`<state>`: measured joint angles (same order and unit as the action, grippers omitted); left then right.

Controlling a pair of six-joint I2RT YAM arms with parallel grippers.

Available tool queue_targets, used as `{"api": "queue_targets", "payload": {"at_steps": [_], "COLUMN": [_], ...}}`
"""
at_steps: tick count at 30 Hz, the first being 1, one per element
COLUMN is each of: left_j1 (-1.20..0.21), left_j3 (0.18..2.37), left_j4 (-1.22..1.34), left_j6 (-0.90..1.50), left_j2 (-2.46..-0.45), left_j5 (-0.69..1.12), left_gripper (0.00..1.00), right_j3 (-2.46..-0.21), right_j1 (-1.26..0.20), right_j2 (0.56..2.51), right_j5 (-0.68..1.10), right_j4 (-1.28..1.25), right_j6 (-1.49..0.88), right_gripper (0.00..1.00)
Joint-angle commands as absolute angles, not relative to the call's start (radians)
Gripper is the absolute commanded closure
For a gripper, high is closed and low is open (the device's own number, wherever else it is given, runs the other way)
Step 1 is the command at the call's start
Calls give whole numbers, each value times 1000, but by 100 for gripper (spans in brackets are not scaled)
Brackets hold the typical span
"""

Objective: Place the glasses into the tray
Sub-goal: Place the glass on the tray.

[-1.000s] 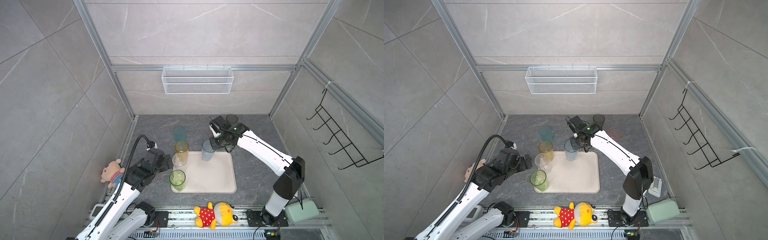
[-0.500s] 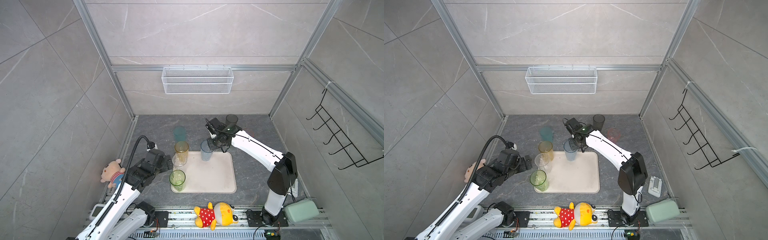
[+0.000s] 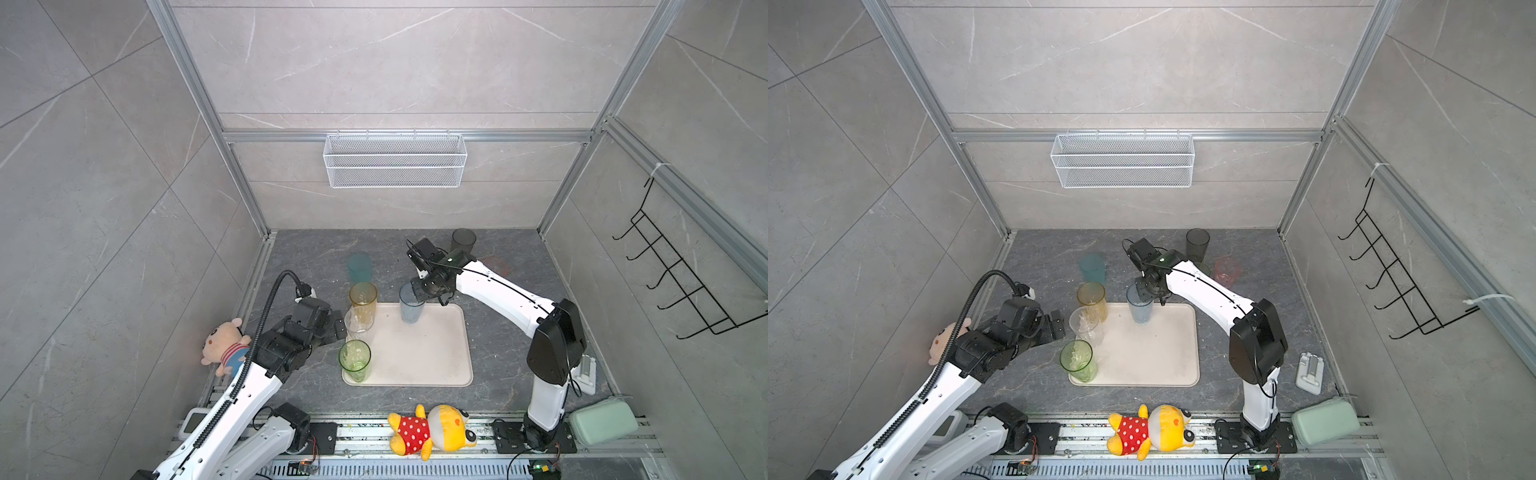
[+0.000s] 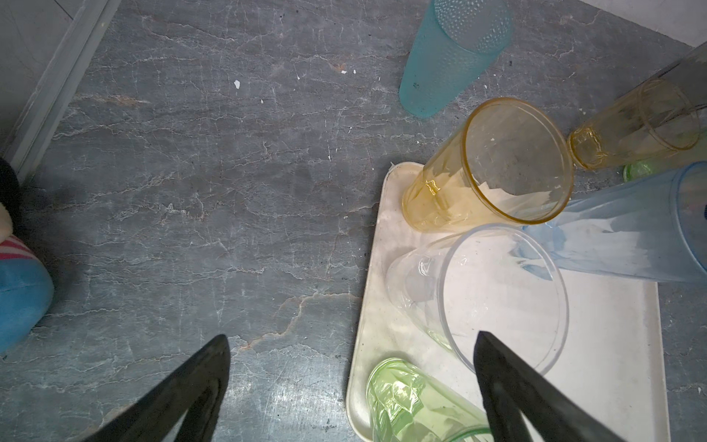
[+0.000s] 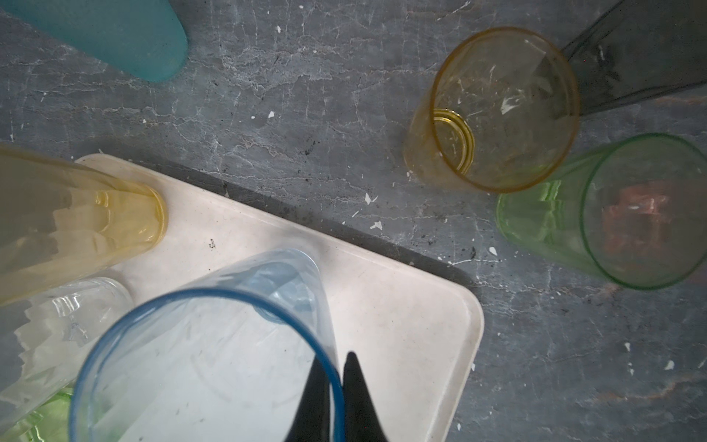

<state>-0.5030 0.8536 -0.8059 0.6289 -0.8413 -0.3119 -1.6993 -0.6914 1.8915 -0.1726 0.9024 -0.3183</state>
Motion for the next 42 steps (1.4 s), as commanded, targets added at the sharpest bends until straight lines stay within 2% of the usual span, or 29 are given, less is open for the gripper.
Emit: {"api": "queue_targets", "payload": {"at_steps": [1,22,26,42], "left_j1": [-497,-497,-497,-497], "left_j3": [857,861,863,874], "left_j4": [-788,-788,-785,-779], "left_j6": [644,644,642,636], "left_j2": [-840,-843,-846,-858], "left_j5": [-317,-317,-317,-315], "left_gripper": [1,1,1,1], "right_j3": [-1690,-1684,-1692,-1750], "right_j1": [-685,-684,-684,-684], "right_j2": [1911,1940,1937,1920], "right_j5": [-189,-193,-194,-189], "right_j4": [882,879,888,940], "right_j6": [-331,-334,-334,-328], "right_gripper": [100,100,89,65]}}
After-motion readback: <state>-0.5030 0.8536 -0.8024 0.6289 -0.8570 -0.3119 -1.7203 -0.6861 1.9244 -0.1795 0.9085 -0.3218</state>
